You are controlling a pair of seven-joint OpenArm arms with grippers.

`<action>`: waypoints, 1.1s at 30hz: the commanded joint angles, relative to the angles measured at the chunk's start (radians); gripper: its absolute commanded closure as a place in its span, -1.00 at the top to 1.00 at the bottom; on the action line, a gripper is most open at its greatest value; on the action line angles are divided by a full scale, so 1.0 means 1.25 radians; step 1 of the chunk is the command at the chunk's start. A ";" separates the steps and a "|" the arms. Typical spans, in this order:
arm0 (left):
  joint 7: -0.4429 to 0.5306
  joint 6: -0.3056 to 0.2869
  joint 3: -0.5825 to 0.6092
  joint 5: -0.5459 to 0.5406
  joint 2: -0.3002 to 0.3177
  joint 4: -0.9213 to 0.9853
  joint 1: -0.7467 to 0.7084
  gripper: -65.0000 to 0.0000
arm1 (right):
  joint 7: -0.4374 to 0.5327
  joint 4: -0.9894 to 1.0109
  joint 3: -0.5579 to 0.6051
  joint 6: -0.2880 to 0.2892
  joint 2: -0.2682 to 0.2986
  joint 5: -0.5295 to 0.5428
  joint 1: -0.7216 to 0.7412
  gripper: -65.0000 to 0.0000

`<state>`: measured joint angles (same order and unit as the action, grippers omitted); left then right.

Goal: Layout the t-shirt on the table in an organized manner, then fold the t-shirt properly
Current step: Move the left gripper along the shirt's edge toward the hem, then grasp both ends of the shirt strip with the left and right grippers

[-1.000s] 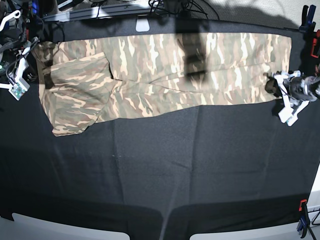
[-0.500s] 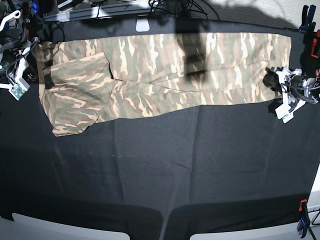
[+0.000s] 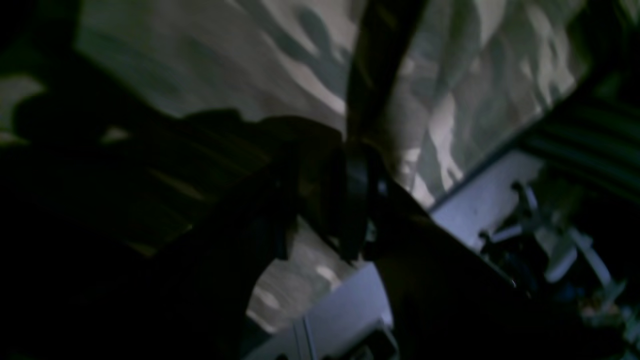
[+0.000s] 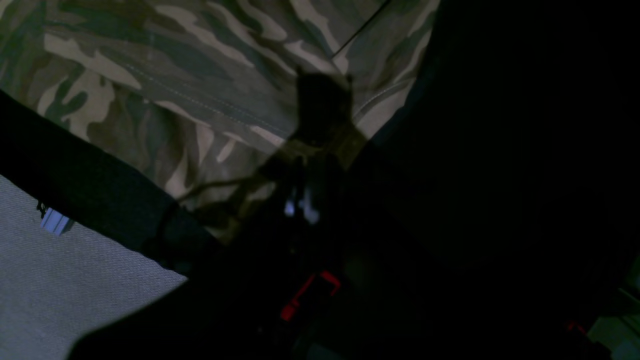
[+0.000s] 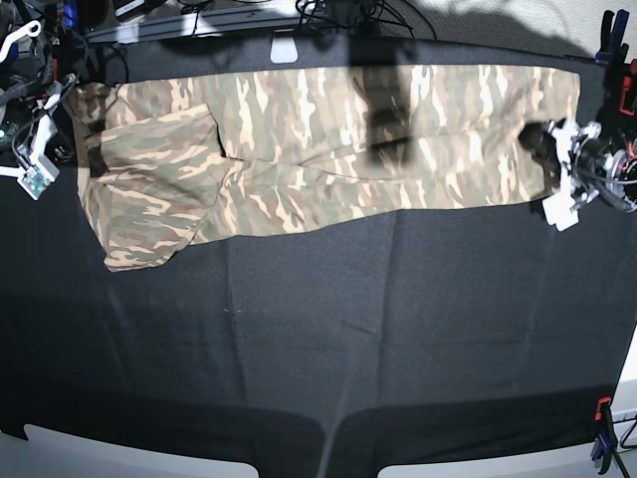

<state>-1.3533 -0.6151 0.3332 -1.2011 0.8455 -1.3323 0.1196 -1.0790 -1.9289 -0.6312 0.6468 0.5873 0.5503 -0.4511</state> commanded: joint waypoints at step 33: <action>-0.034 -0.035 -0.005 -0.163 0.025 -0.007 -0.085 -0.61 | -0.036 -0.012 -0.009 0.006 0.016 -0.091 0.003 -1.00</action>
<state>-1.3914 -0.6556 0.3347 -1.3884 0.8494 -1.3323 0.0032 -1.1290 -1.9289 -0.6312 0.6548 0.5873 0.4305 -0.4511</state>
